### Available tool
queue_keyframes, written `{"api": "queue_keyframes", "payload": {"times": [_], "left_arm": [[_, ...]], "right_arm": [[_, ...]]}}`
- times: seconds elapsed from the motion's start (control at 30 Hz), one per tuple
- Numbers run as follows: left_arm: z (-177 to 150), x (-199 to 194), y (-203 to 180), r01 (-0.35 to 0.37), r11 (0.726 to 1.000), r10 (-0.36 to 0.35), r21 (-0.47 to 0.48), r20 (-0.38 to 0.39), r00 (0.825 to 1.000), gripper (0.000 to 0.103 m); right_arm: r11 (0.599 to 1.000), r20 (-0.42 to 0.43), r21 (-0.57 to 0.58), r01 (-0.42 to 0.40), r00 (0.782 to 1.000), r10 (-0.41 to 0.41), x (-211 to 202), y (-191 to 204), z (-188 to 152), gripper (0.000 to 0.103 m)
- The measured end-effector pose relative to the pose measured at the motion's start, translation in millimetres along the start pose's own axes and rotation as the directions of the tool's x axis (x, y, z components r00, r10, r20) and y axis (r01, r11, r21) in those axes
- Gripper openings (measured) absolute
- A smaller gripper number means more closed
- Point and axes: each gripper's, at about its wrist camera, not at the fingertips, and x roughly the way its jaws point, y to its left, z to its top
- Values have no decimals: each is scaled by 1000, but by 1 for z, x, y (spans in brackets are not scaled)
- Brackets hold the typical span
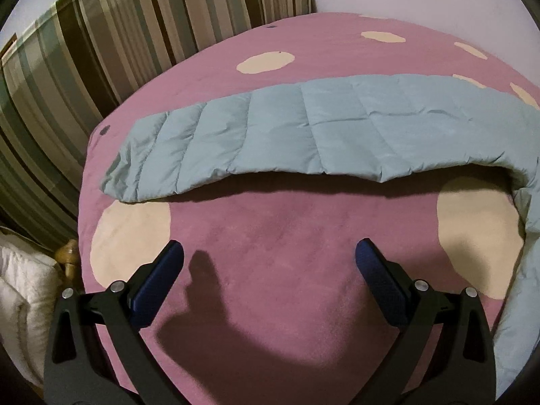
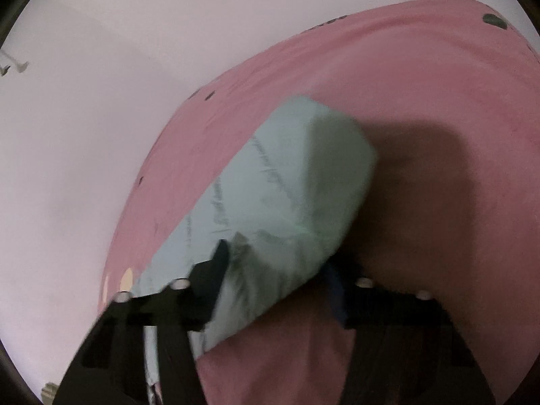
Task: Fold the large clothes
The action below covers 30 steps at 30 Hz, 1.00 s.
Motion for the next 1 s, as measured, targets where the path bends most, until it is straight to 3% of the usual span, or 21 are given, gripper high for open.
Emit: {"api": "queue_keyframes", "payload": {"times": [0.13,0.3,0.43,0.6,0.73,0.93,1.0], "left_arm": [[-1,-1,-3,-23,1000,23,16,6,1000,101],[-1,1,-2,-14,1000,14,7,-1,1000,101],[-3,1,-3,-13,1000,13,3,-1,1000,101],[-3,1,-1,-15,1000,15,5,-2,1000,101],[-4,2,-2,-11,1000,11,2,-4,1000,101],[-5,3,-3,-6,1000,6,-4,-5,1000,101],[-6,4,-3,-1,1000,1,-9,-7,1000,101]], "right_arm": [[1000,-3,20,-16,1000,16,2,-4,7,10],[996,31,-86,-34,999,36,-13,29,-2,7],[964,39,-250,-93,994,106,-29,85,-21,7],[875,-38,-444,-194,980,197,-35,166,-64,5],[766,-151,-565,-306,951,268,-32,234,-117,5],[610,-299,-678,-410,912,281,-20,297,-203,3],[572,-349,-691,-442,897,271,-31,301,-238,3]]}}
